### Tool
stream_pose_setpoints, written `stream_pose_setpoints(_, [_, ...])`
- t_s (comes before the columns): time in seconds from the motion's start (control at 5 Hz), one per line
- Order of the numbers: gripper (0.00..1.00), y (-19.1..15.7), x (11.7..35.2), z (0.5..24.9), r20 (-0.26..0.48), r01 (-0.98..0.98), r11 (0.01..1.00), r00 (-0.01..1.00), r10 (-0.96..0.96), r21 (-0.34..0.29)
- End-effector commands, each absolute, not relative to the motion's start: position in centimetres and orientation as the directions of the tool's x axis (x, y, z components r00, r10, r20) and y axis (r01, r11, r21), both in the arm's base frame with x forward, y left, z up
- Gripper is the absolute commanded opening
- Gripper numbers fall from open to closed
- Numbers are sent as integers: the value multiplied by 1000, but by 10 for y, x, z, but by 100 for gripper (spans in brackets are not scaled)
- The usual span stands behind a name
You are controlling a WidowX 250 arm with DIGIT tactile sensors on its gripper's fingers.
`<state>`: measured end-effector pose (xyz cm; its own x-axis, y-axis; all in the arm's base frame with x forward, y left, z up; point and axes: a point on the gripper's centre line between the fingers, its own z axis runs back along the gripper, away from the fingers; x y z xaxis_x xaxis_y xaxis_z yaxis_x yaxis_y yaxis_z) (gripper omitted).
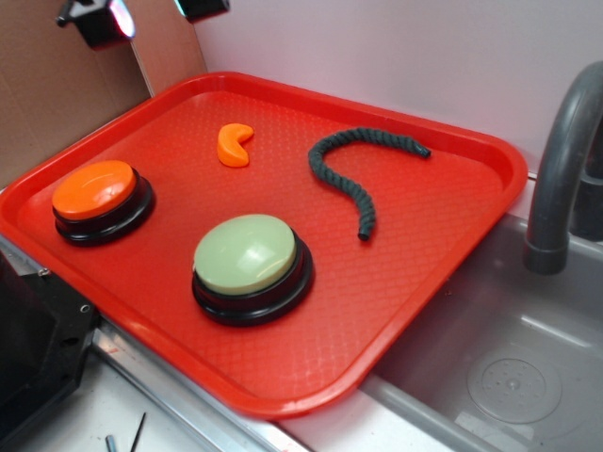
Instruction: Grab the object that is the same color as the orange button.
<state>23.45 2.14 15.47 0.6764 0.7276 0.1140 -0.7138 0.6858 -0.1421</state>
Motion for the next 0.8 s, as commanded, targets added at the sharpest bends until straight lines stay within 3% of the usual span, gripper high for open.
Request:
stream_pose_setpoints(0.0, [100,52,277,89,74,-780,621,617,784,-75])
stream_pose_setpoints(0.2, [100,62,285,68,97,-806,590,584,806,-50])
stream_pose_setpoints(0.6, [100,76,285,32,68,-821,571,570,819,13])
